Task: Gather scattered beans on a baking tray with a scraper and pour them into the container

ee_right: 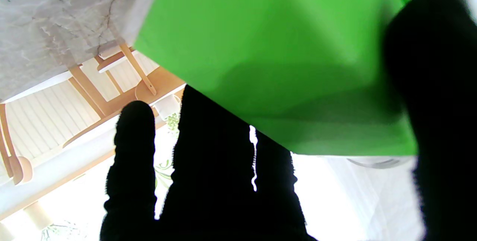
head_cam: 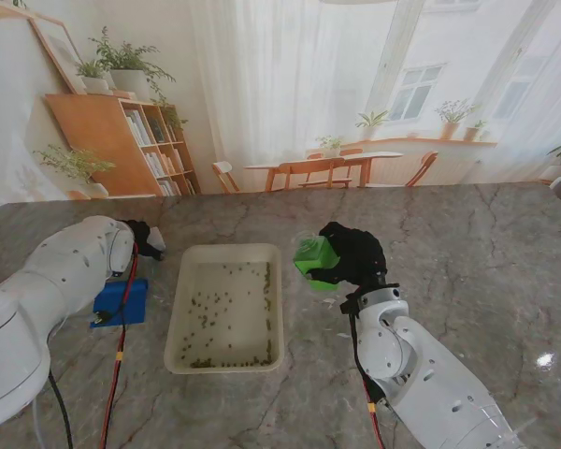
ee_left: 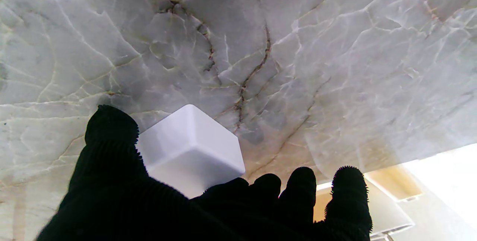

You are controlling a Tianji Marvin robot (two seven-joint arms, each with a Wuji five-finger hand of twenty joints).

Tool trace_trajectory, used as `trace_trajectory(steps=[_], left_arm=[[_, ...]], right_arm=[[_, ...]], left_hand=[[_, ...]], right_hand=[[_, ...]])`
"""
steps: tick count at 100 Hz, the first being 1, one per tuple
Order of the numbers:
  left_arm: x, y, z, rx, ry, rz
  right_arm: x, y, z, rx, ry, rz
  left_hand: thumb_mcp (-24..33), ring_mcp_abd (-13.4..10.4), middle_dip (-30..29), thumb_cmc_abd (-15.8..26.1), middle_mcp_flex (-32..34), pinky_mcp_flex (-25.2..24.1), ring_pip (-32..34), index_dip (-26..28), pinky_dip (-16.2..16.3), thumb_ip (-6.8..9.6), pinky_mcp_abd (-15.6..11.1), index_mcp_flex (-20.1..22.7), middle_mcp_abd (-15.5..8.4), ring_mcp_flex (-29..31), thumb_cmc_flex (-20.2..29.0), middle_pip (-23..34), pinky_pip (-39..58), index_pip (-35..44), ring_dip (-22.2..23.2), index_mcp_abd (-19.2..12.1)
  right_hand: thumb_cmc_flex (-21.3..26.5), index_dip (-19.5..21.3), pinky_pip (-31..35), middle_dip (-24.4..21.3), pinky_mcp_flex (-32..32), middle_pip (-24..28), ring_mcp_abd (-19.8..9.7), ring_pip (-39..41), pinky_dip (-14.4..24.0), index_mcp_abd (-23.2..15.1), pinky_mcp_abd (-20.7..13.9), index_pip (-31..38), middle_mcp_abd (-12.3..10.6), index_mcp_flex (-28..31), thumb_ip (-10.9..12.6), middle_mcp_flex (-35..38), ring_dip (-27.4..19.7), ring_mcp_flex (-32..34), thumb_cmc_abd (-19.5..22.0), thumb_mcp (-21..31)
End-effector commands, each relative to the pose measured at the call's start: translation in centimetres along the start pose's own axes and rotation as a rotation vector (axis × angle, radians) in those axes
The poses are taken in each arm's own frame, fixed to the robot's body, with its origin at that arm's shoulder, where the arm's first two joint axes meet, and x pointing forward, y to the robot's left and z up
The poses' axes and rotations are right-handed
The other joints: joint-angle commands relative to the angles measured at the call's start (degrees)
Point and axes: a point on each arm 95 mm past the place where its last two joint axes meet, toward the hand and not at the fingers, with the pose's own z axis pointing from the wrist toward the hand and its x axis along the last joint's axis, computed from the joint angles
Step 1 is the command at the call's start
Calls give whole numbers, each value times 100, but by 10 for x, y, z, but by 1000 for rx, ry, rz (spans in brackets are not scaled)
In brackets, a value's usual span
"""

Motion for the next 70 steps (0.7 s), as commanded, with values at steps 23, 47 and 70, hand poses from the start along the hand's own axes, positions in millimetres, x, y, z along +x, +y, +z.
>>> trace_trajectory(steps=[23,47,70], left_arm=[[-4,-11,-8,87,16,30],[-4,-26,-35,190,38,-35],[2,-35,-77,327,59,-146]], right_arm=[[1,-1,2,13,5,4],[-2,-2,2,18,-7,3],[-6,-2,3,19,-30,11]], left_hand=[[29,111,-239,474,-202,-124,-127,-116,141,443,-75,-91,9,-221,-114,-125,-229,-117,115,67],[21,41,-33,470,-163,-91,-11,-42,229,423,-118,-79,-126,-141,-151,-37,-219,-43,144,-108],[24,-33,244,620,-133,-80,34,335,257,401,-212,-86,-268,-119,-91,4,-258,86,70,-280]], right_hand=[[1002,370,80,113,-72,818,-364,39,-35,-1884,-92,1200,-696,373,565,452,12,-23,912,2025],[1000,372,76,113,-76,816,-369,33,-36,-1887,-98,1202,-700,368,565,444,8,-33,929,2016],[989,366,76,110,-73,810,-381,25,-35,-1895,-100,1193,-719,341,560,435,2,-37,960,1990]])
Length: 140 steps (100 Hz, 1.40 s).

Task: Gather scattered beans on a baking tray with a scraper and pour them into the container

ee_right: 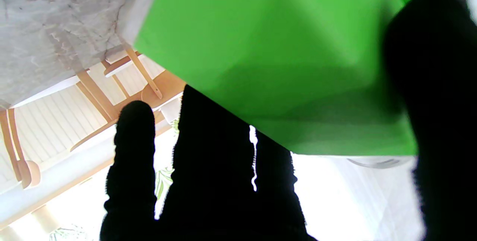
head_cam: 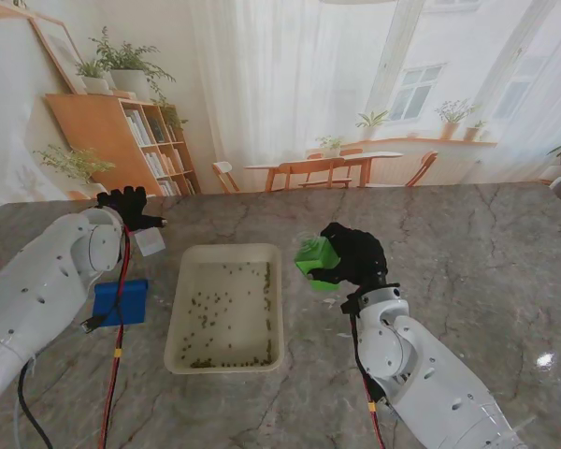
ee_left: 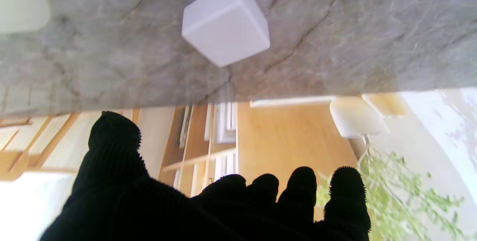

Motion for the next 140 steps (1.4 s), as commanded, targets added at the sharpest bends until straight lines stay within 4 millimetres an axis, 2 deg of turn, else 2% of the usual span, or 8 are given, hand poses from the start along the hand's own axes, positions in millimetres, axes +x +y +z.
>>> trace_trajectory(steps=[1,16,27,59,75,85,117,140], left_arm=[[7,4,-10,33,17,20],[17,-8,-47,161,60,-21],[28,-10,-76,246,107,-40],[68,18,-138,371,199,-96],[85,42,-155,374,220,-129],[95,57,-164,364,226,-141],[116,89,-187,332,157,-203],[123,102,-193,310,115,-270]], right_arm=[[-2,0,2,7,-15,9],[-6,-2,2,5,-55,58],[-13,-3,-1,29,-67,92],[-32,-13,-22,128,-98,229],[-37,-19,-41,179,-85,236],[-39,-23,-53,204,-68,237],[-45,-30,-71,236,15,194],[-50,-39,-74,254,44,163]], left_hand=[[26,-34,112,338,-81,-80,35,118,158,403,-66,-146,-115,-116,-77,20,-190,78,-15,-53],[6,-122,314,457,-17,-47,14,637,256,380,-106,-165,-199,-8,47,131,-86,125,-83,-120],[-19,-153,338,517,121,-33,15,930,234,366,-119,-179,-247,84,123,152,9,165,-101,-141],[-15,-264,362,612,308,17,8,1358,157,357,-157,-187,-369,234,197,179,214,204,-128,-248],[-17,-331,361,629,436,48,-13,1486,120,351,-178,-186,-441,333,236,200,289,242,-168,-315],[-27,-341,370,611,660,74,-41,1921,-2,344,-174,-237,-493,458,253,225,377,392,-233,-425],[-24,-393,561,517,1836,477,126,2331,72,320,-77,802,-637,1271,407,500,695,853,-210,-930],[-36,-369,612,528,1914,519,127,2458,120,314,-45,886,-635,1343,429,466,816,838,-167,-938]], right_hand=[[989,368,76,110,-73,809,-383,23,-35,-1890,-99,1197,-719,344,559,435,1,-38,964,1988],[1018,340,72,91,-79,770,-394,-9,-35,-1887,-104,1175,-727,317,542,406,-13,-53,1070,1873],[1040,350,59,58,-71,621,-466,-184,-42,-1974,-142,1104,-848,190,574,341,-91,-66,1374,1567],[1320,230,-51,-273,-90,-33,-571,-746,-109,-2113,-196,902,-1071,-90,612,227,-300,-82,2253,473],[1366,117,-50,-425,-62,-203,-634,-849,-147,-2191,-206,828,-1146,-139,586,260,-362,-30,2509,79],[1350,81,-51,-475,-60,-255,-669,-872,-156,-2246,-223,800,-1217,-158,581,271,-374,-20,2577,-5],[1396,-28,-68,-569,-83,-387,-722,-995,-210,-2368,-277,783,-1338,-320,566,184,-430,-91,2908,-394],[1570,-91,4,-686,-131,-475,-729,-997,-264,-2391,-304,757,-1425,-495,530,73,-471,-180,3188,-909]])
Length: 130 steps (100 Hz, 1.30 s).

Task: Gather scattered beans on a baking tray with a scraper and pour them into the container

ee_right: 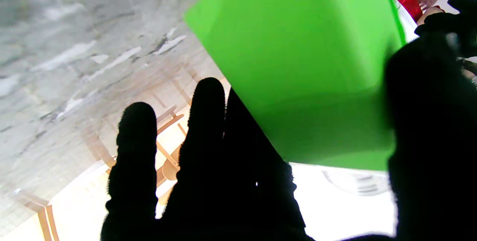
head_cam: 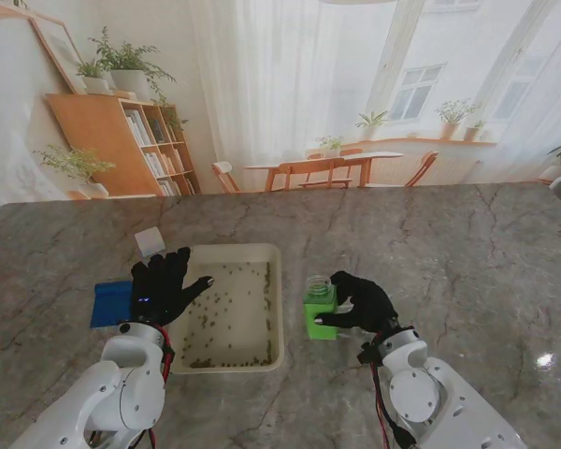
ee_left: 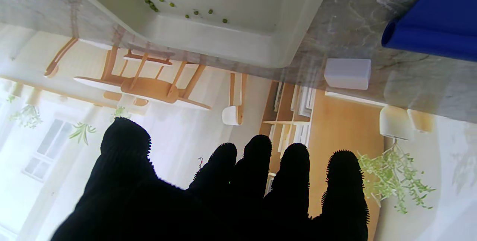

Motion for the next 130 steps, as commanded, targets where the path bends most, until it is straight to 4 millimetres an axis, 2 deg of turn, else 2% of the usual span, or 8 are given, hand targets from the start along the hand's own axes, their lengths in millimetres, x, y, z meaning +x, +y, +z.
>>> trace_trajectory(steps=[1,21,47,66,79,90,119,130], left_arm=[[3,7,-5,-10,-1,3],[3,8,-6,1,-14,-1],[2,8,-6,-1,-23,-7],[0,8,-7,5,-27,-7],[0,8,-8,8,-29,-5],[-1,8,-8,9,-32,-8],[-2,8,-8,11,-38,-6],[-2,8,-8,11,-38,-5]], right_arm=[[-5,-6,-1,28,-4,-6],[-7,-11,7,39,21,-12],[-10,-6,8,64,91,-99],[-11,-5,6,90,134,-150],[-11,-5,4,101,139,-148],[-12,-4,3,102,136,-163],[-15,0,-3,102,121,-176],[-17,0,-4,104,120,-181]], left_hand=[[37,-20,83,228,78,5,17,85,47,314,21,54,-79,94,140,-54,115,11,31,-88],[41,-34,107,252,81,18,27,143,63,314,14,68,-86,113,150,-58,166,-13,64,-54],[35,-45,126,255,97,20,43,189,72,310,13,95,-88,155,159,-57,221,-28,96,-30],[42,-44,137,276,113,19,55,220,71,310,29,140,-95,187,189,-53,252,-24,117,-19],[31,-56,142,278,116,16,63,234,68,301,28,155,-118,209,203,-53,267,-24,128,-10],[33,-43,144,283,115,18,72,241,66,301,48,151,-109,227,217,-54,281,-31,139,-7],[35,-49,151,277,117,4,89,264,69,302,61,170,-114,249,235,-52,328,-29,165,-2],[31,-44,152,280,113,-1,94,269,66,300,55,173,-116,257,237,-53,337,-30,173,0]], right_hand=[[1329,116,58,5,-64,324,-331,35,-90,-2391,-173,754,-928,272,528,243,-68,-91,1262,878],[1560,322,68,-66,-87,296,-360,8,-128,-2568,-197,767,-1073,173,430,196,-123,-116,1147,814],[1567,413,59,-51,-171,344,-302,10,-146,-2543,-172,753,-1023,149,380,128,-143,-210,1072,903],[1229,488,29,24,-332,435,-95,4,-170,-2165,-81,643,-635,-8,356,-214,-166,-419,829,1093],[878,928,25,55,-511,862,110,85,-163,-1717,-16,377,-317,-93,431,-613,-92,-636,814,1259],[930,1006,85,98,-454,958,30,153,-136,-1810,-18,406,-481,30,412,-454,-73,-537,752,1242],[978,1010,91,141,-409,986,-3,143,-134,-1885,-40,416,-513,52,390,-408,-88,-499,740,1252],[933,977,69,117,-434,930,37,114,-142,-1809,-40,369,-436,-32,397,-521,-98,-569,801,1242]])
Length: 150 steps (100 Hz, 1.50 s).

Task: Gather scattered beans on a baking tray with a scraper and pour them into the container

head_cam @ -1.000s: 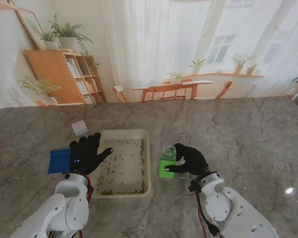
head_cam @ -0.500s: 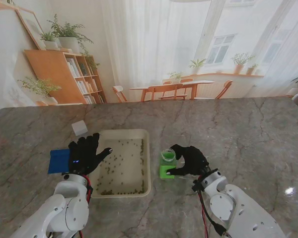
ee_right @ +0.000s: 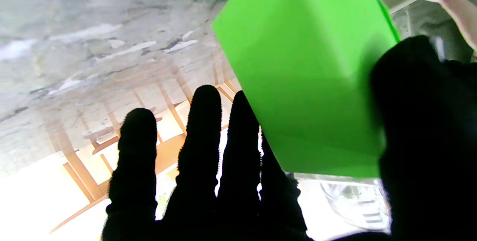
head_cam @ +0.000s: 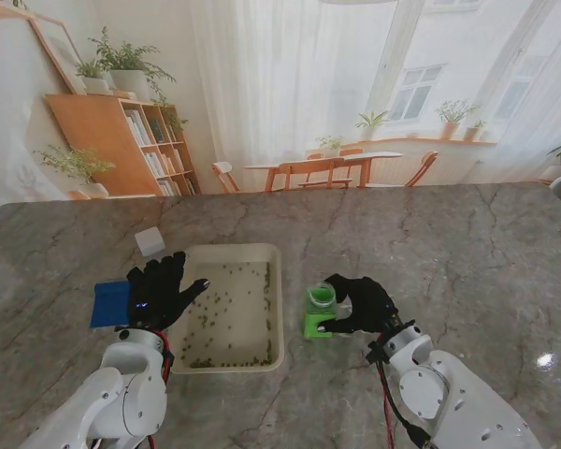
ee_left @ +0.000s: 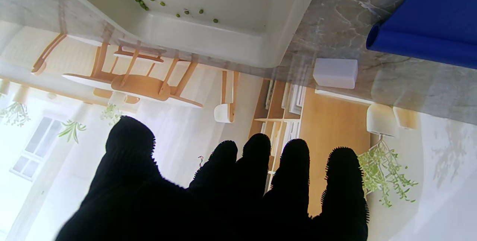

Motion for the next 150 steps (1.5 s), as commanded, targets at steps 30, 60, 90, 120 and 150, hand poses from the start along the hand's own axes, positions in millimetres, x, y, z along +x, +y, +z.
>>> trace_trajectory(steps=[30,60,90,120,150], left_arm=[[0,4,-2,-8,-5,-6],[-1,4,-3,-2,-13,-6],[-1,5,-4,-2,-13,-2],[-3,4,-5,6,-17,3],[-10,1,-10,32,-42,19]], right_arm=[[-5,-4,-10,71,-2,-14],[-5,-2,-15,151,-6,3],[-4,4,-16,184,-2,34],[-6,19,-18,184,10,8],[-18,71,-34,167,-15,-159]], left_hand=[[41,-54,95,294,61,-66,50,57,55,299,68,75,-56,69,46,-50,67,-15,54,4],[30,-37,99,295,70,-78,60,65,51,293,91,91,-51,84,73,-47,80,-11,66,9],[36,-39,103,288,75,-88,69,71,41,296,103,97,-57,98,80,-45,82,-10,76,22],[27,-37,104,270,72,-91,72,73,31,295,105,90,-69,103,45,-45,80,-13,80,23],[39,-32,102,273,68,-101,67,72,19,297,107,87,-59,96,51,-47,66,-16,80,33]], right_hand=[[15,886,-138,-181,-621,155,355,-242,-61,-328,107,-1168,394,-398,1167,-961,-4,-741,1338,1136],[-388,1061,-781,-335,-1301,-1052,807,-884,24,539,209,-3323,1046,-1086,1215,-1962,-20,-1512,1722,599],[-733,661,-1460,-852,-1686,-2369,1216,-1792,67,1608,369,-4545,1787,-1888,1268,-2869,-242,-2175,2461,-419],[-1041,54,-1991,-1293,-1923,-2711,1406,-2831,-84,1829,380,-5313,2089,-1947,1252,-3485,-726,-2619,2761,-807],[-968,301,-2121,-1416,-1900,-2626,1336,-3028,-109,1607,271,-4959,1917,-1744,1252,-3259,-795,-2566,2711,-773]])
